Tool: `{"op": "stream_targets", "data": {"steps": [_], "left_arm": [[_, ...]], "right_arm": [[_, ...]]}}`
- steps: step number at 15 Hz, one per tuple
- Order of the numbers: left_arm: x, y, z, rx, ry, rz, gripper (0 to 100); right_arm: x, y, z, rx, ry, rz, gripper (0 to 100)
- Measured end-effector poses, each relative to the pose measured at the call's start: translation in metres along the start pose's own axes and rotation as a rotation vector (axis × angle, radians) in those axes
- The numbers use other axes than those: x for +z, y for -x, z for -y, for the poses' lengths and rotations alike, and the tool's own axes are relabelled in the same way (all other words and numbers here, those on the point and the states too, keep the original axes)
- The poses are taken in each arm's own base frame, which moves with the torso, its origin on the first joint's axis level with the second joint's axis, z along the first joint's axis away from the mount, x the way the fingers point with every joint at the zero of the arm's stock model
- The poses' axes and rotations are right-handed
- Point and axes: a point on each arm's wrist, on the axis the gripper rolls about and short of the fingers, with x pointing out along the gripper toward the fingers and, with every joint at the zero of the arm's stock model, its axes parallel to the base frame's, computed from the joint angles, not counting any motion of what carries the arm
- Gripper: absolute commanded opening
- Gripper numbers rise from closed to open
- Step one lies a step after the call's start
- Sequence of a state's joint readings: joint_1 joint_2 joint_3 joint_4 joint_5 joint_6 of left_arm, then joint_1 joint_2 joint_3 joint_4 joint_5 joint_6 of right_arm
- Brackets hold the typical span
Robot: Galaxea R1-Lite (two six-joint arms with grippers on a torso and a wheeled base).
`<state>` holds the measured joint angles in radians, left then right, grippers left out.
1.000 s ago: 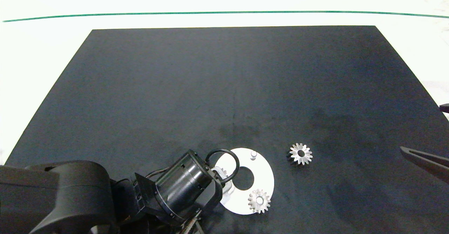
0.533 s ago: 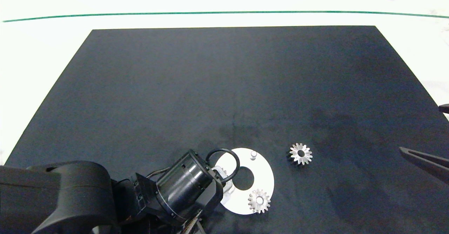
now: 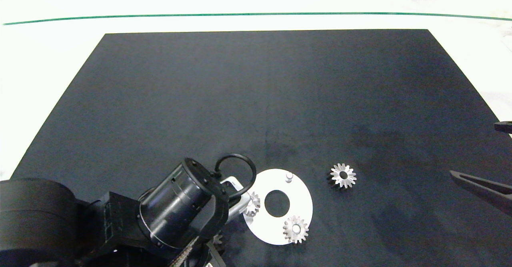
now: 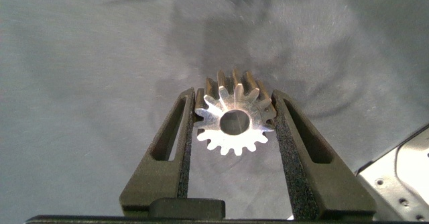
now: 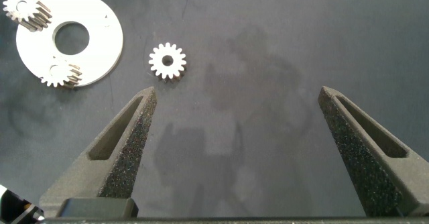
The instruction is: Remove an incorrectly installed larger gear and replace it with the correct smaller gear
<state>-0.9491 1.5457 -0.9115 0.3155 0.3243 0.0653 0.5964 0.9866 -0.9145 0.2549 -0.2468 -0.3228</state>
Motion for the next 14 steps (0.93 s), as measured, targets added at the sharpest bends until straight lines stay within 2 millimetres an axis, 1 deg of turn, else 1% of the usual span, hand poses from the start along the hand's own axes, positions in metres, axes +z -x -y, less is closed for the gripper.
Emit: {"op": "stream_targets", "data": {"steps": [2, 4, 6, 8, 10, 14], "left_arm": [[0.003, 0.013, -0.005, 0.002, 0.004, 0.010, 31], [0.012, 0.030, -0.012, 0.002, 0.001, 0.007, 31], [0.028, 0.047, -0.019, 0.008, -0.002, 0.063, 31], [0.045, 0.058, -0.024, 0.016, -0.013, 0.126, 31], [0.062, 0.059, -0.024, 0.017, -0.012, 0.161, 31], [0.096, 0.047, -0.016, 0.009, -0.026, 0.197, 31]], "right_arm": [[0.000, 0.000, 0.000, 0.000, 0.015, 0.001, 100], [0.000, 0.002, 0.000, -0.003, 0.027, 0.006, 100], [0.000, 0.005, 0.001, -0.008, 0.028, 0.015, 100], [0.000, 0.010, 0.003, -0.013, 0.022, 0.030, 100], [0.000, 0.013, 0.004, -0.019, 0.019, 0.042, 100], [0.000, 0.015, 0.004, -0.021, 0.018, 0.046, 100]]}}
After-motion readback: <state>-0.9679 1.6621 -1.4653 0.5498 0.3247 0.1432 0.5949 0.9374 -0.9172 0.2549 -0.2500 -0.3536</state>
